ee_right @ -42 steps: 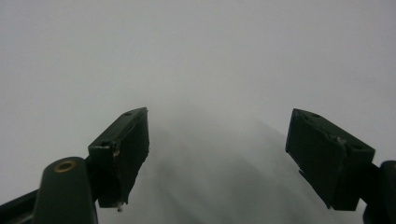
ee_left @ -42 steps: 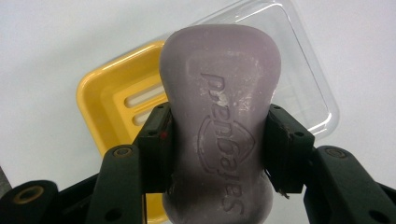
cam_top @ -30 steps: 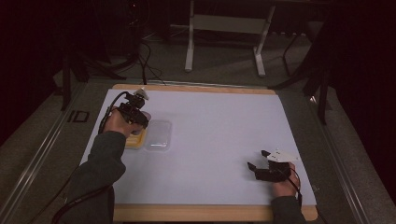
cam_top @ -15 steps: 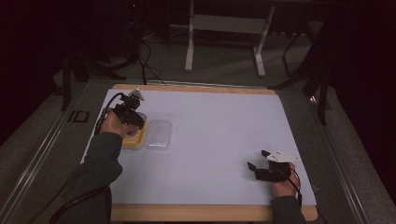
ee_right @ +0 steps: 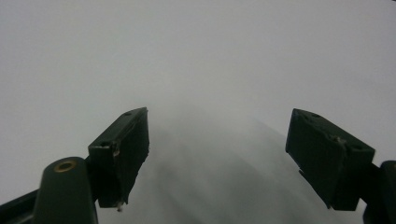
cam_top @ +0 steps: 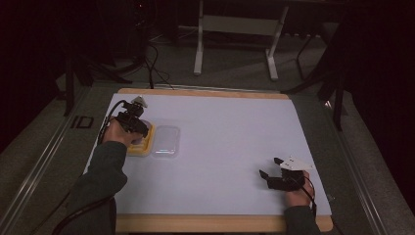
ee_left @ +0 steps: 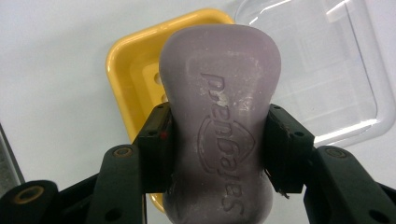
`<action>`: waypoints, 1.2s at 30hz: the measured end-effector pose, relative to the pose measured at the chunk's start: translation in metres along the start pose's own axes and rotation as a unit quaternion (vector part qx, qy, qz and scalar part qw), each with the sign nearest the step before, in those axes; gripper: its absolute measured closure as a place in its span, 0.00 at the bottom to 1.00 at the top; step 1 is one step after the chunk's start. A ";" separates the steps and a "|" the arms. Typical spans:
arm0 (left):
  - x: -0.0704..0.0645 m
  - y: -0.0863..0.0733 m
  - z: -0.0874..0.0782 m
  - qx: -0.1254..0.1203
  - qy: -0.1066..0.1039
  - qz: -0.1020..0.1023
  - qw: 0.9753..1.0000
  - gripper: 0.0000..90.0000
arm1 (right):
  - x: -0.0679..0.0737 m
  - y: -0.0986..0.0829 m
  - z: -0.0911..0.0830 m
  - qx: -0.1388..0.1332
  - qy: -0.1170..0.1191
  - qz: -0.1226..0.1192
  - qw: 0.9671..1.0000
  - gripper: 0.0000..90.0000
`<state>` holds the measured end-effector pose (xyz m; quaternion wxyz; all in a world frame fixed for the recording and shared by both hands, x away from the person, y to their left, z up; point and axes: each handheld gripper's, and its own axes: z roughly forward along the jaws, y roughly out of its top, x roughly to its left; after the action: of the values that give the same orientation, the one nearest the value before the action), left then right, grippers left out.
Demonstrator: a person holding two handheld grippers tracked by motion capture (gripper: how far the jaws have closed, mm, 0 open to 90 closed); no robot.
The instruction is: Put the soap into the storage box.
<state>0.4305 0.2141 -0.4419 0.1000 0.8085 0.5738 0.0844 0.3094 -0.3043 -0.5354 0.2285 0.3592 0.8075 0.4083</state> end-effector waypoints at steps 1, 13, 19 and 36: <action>0.000 0.000 0.001 -0.001 0.000 -0.002 1.000 0.56 | 0.000 0.000 0.000 0.000 0.000 0.000 1.000 0.23; 0.002 -0.005 0.016 0.009 0.006 -0.018 1.000 0.56 | 0.000 0.000 0.000 0.000 -0.001 -0.002 1.000 0.23; 0.005 -0.007 0.027 0.017 0.010 -0.029 0.999 0.56 | 0.000 0.000 0.000 0.000 -0.001 -0.001 1.000 0.23; 0.008 -0.007 0.048 0.018 -0.011 -0.049 0.999 0.55 | 0.000 0.000 0.000 0.000 0.001 -0.001 1.000 0.23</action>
<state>0.4391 0.2205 -0.4896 0.0954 0.7818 0.6133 0.0599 0.3093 -0.3043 -0.5354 0.2282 0.3581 0.8080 0.4085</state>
